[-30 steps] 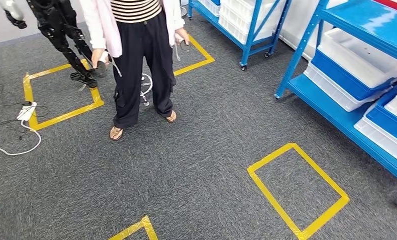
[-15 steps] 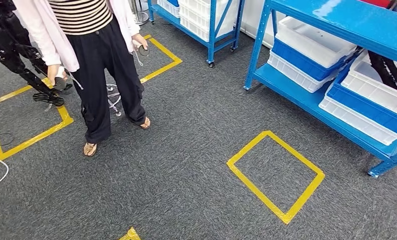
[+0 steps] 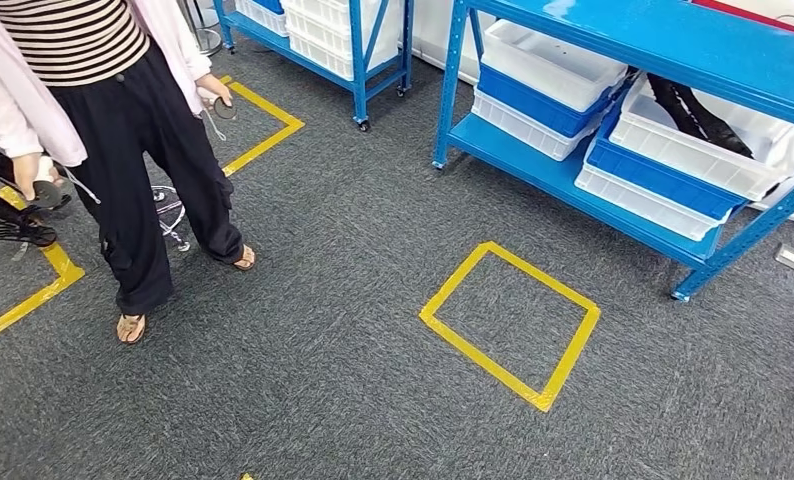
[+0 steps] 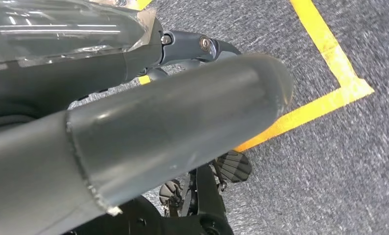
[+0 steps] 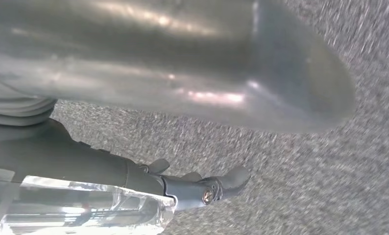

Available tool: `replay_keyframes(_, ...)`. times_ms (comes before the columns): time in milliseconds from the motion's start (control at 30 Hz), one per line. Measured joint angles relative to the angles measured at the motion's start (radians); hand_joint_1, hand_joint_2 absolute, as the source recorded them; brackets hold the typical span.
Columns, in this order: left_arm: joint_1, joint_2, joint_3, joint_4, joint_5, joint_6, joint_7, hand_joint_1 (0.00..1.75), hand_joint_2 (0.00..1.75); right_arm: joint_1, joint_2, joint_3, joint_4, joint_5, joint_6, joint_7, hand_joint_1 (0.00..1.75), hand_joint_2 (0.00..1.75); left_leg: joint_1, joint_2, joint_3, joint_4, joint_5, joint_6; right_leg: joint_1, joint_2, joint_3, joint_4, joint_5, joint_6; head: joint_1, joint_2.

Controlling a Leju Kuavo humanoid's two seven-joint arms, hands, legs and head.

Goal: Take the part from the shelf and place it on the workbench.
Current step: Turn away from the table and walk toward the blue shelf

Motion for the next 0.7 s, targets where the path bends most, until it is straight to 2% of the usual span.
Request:
replay_keyframes(67, 0.000, 0.000, 0.000, 0.000, 0.000, 0.000, 0.000, 0.00, 0.00, -0.001, -0.001, 0.000, 0.000, 0.000, 0.000, 0.000, 0.00, 0.00, -0.004, 0.020, 0.005, 0.002, -0.005, -0.008, -0.002, -0.047, 0.081, -0.144, 0.048, 0.008, 0.001, 0.000)
replay_keyframes(100, 0.000, 0.000, 0.000, 0.000, 0.000, 0.000, 0.000, 0.00, 0.00, -0.003, -0.001, 0.000, 0.000, 0.000, 0.000, 0.000, 0.00, 0.00, -0.006, 0.028, 0.008, 0.003, -0.009, -0.015, 0.000, -0.066, 0.106, -0.188, 0.063, 0.004, 0.000, 0.000)
replay_keyframes(133, -0.001, 0.000, 0.000, 0.000, 0.000, 0.000, 0.000, 0.00, 0.00, -0.004, 0.000, 0.000, 0.000, 0.000, 0.000, 0.000, 0.00, 0.00, -0.009, 0.037, 0.012, 0.004, -0.013, -0.021, 0.003, -0.077, 0.115, -0.205, 0.070, -0.003, 0.000, 0.000)
replay_keyframes(200, -0.003, 0.000, 0.000, 0.000, -0.001, -0.001, 0.000, 0.00, 0.00, -0.004, 0.000, 0.000, 0.000, 0.000, 0.000, 0.000, 0.00, 0.00, -0.007, 0.052, 0.021, 0.004, -0.020, -0.033, 0.004, -0.059, 0.113, -0.204, 0.074, -0.018, -0.002, 0.000)
replay_keyframes(233, -0.005, 0.000, 0.000, 0.000, -0.001, -0.002, 0.001, 0.00, 0.00, -0.003, 0.000, 0.000, 0.000, -0.001, 0.000, 0.000, 0.00, 0.00, -0.004, 0.045, 0.022, 0.009, -0.026, -0.039, 0.001, -0.049, 0.113, -0.205, 0.075, -0.024, -0.002, 0.000)
replay_keyframes(267, -0.005, -0.001, 0.000, 0.000, -0.002, -0.003, 0.001, 0.00, 0.00, -0.003, 0.000, 0.000, 0.000, -0.002, 0.000, 0.000, 0.00, 0.00, 0.000, 0.027, 0.016, 0.027, -0.042, -0.044, -0.002, -0.038, 0.115, -0.206, 0.078, -0.032, -0.003, 0.000)
replay_keyframes(300, -0.005, -0.001, 0.000, 0.000, -0.003, -0.004, 0.001, 0.00, 0.00, -0.003, -0.001, 0.000, 0.000, -0.004, 0.000, 0.000, 0.00, 0.00, 0.002, 0.001, 0.001, 0.064, -0.069, -0.049, -0.006, -0.028, 0.118, -0.208, 0.080, -0.040, -0.003, 0.000)
replay_keyframes(333, -0.003, 0.000, 0.000, 0.000, -0.004, -0.005, 0.001, 0.00, 0.00, -0.003, 0.000, 0.000, 0.000, -0.005, 0.000, 0.000, 0.00, 0.00, 0.003, -0.026, -0.024, 0.123, -0.104, -0.051, -0.005, -0.017, 0.117, -0.207, 0.083, -0.046, -0.003, 0.000)
replay_keyframes(367, -0.002, 0.000, 0.000, 0.000, -0.005, -0.006, 0.001, 0.00, 0.00, -0.004, 0.000, 0.000, 0.000, -0.007, 0.001, 0.000, 0.00, 0.00, 0.004, -0.043, -0.056, 0.192, -0.138, -0.051, -0.003, -0.006, 0.116, -0.207, 0.084, -0.051, -0.003, 0.000)
replay_keyframes(400, 0.000, 0.000, 0.000, 0.001, -0.006, -0.007, 0.001, 0.00, 0.00, -0.003, 0.000, 0.000, 0.000, -0.009, 0.002, 0.000, 0.00, 0.00, 0.004, -0.051, -0.087, 0.254, -0.162, -0.051, -0.001, 0.007, 0.115, -0.207, 0.084, -0.052, -0.003, 0.000)
replay_keyframes(433, 0.001, 0.000, 0.000, 0.001, -0.007, -0.008, 0.001, 0.00, 0.00, -0.002, 0.001, 0.000, 0.000, -0.011, 0.004, 0.000, 0.00, 0.00, 0.004, -0.054, -0.107, 0.290, -0.166, -0.051, 0.001, 0.020, 0.115, -0.206, 0.085, -0.053, -0.003, 0.000)
replay_keyframes(467, 0.002, 0.000, 0.000, 0.001, -0.008, -0.009, 0.001, 0.00, 0.00, 0.000, 0.000, 0.000, 0.000, -0.014, 0.008, 0.000, 0.00, 0.00, 0.004, -0.055, -0.111, 0.288, -0.150, -0.050, 0.002, 0.033, 0.116, -0.206, 0.085, -0.054, -0.003, 0.000)
replay_keyframes(500, 0.002, 0.000, -0.001, 0.001, -0.009, -0.010, 0.001, 0.00, 0.00, 0.002, 0.000, 0.000, 0.000, -0.016, 0.010, 0.000, 0.00, 0.00, 0.005, -0.058, -0.097, 0.250, -0.117, -0.048, 0.002, 0.047, 0.117, -0.206, 0.085, -0.053, -0.003, 0.000)
replay_keyframes(567, 0.001, 0.000, -0.001, 0.001, -0.010, -0.012, 0.001, 0.00, 0.00, 0.003, 0.001, 0.000, 0.000, -0.020, 0.013, -0.007, 0.00, 0.00, 0.007, -0.073, -0.044, 0.116, -0.043, -0.042, 0.005, 0.068, 0.119, -0.203, 0.084, -0.052, -0.004, 0.000)
replay_keyframes(600, 0.000, 0.001, -0.001, 0.001, -0.011, -0.012, 0.001, 0.00, 0.00, 0.003, 0.001, 0.000, 0.000, -0.019, 0.012, -0.014, 0.00, 0.00, 0.007, -0.081, -0.024, 0.062, -0.021, -0.040, 0.008, 0.075, 0.117, -0.201, 0.083, -0.049, -0.004, 0.000)
replay_keyframes(633, -0.002, 0.001, -0.001, 0.001, -0.012, -0.012, 0.000, 0.00, 0.00, 0.004, 0.001, 0.000, 0.000, -0.017, 0.009, -0.023, 0.00, 0.00, 0.007, -0.086, -0.014, 0.031, -0.012, -0.040, 0.014, 0.079, 0.114, -0.199, 0.081, -0.050, -0.003, 0.000)
replay_keyframes(700, -0.005, 0.001, -0.003, 0.001, -0.015, -0.012, 0.000, 0.00, 0.00, 0.008, 0.000, 0.000, 0.000, -0.006, 0.001, -0.033, 0.00, 0.00, 0.003, -0.086, -0.013, 0.019, -0.012, -0.040, 0.020, 0.082, 0.106, -0.198, 0.076, -0.052, -0.003, 0.000)
